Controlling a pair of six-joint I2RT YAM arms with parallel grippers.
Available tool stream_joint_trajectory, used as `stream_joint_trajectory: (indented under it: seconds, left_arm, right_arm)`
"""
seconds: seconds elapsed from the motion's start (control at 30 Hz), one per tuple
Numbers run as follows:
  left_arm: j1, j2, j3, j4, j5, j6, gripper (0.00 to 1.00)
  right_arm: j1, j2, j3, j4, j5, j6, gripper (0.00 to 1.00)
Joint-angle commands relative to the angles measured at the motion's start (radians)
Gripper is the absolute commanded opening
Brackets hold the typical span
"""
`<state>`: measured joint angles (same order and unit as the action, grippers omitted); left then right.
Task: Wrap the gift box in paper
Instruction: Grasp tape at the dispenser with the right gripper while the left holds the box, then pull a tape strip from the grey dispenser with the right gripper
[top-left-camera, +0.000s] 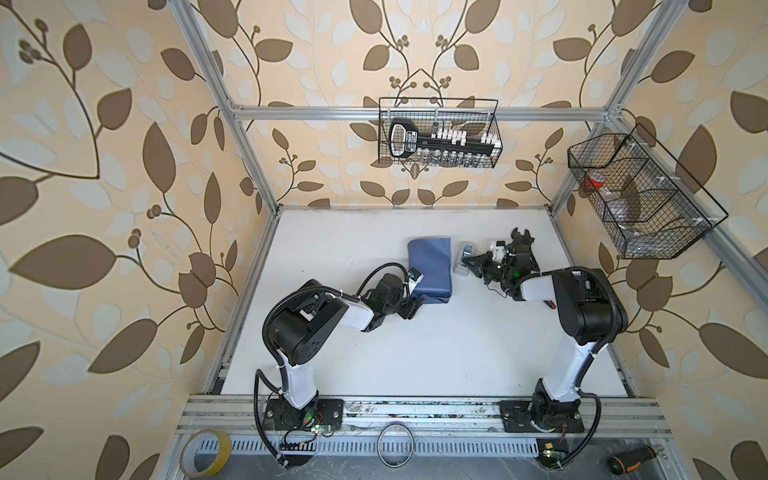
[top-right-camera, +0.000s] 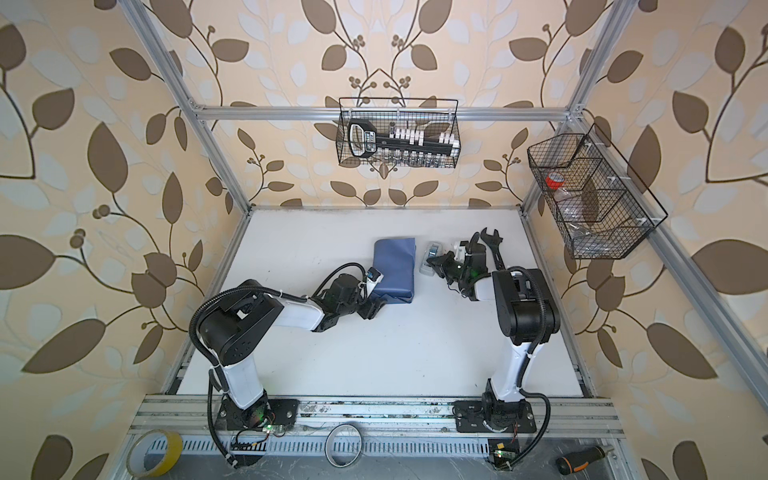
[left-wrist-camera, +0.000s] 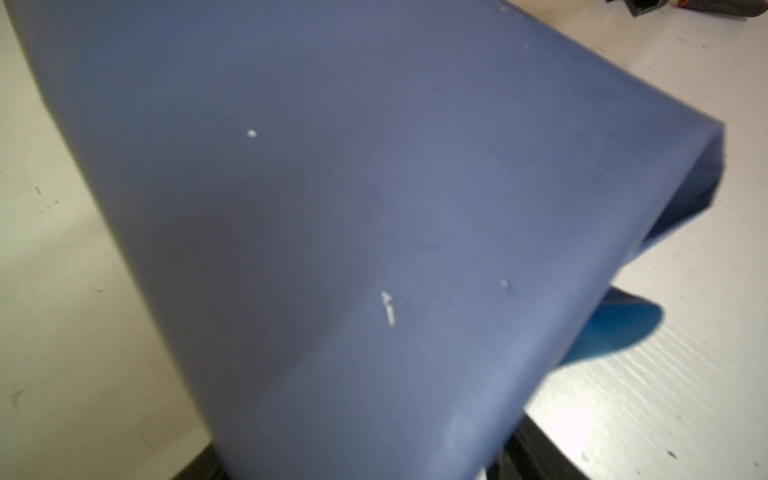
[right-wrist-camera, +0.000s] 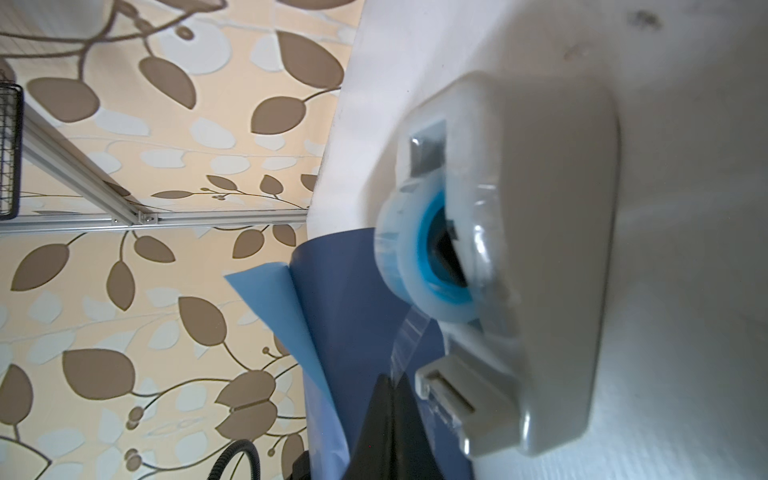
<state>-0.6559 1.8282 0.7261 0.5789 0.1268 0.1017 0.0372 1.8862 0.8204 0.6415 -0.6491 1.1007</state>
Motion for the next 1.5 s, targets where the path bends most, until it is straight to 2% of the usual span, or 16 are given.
stream_joint_trajectory:
  seconds: [0.0, 0.5, 0.77, 1.1, 1.47]
  left_arm:
    - [-0.007, -0.029, 0.024, 0.02, 0.009, 0.003, 0.72]
    - [-0.008, -0.027, 0.024, 0.021, 0.01, 0.003, 0.72]
    - [-0.008, -0.024, 0.026, 0.023, 0.012, 0.001, 0.72]
    - [-0.007, -0.03, 0.021, 0.023, 0.012, 0.001, 0.72]
    - [-0.007, -0.027, 0.021, 0.027, 0.013, -0.002, 0.72]
  right_arm:
    - [0.006, -0.039, -0.032, 0.071, -0.07, 0.035, 0.0]
    - [0.035, -0.045, -0.129, 0.109, -0.053, 0.028, 0.0]
    - [0.049, 0.0, -0.153, 0.093, -0.02, -0.008, 0.0]
    - [0.044, 0.102, -0.126, 0.005, 0.083, -0.108, 0.0]
    - [0.058, 0.034, -0.101, -0.216, 0.279, -0.243, 0.0]
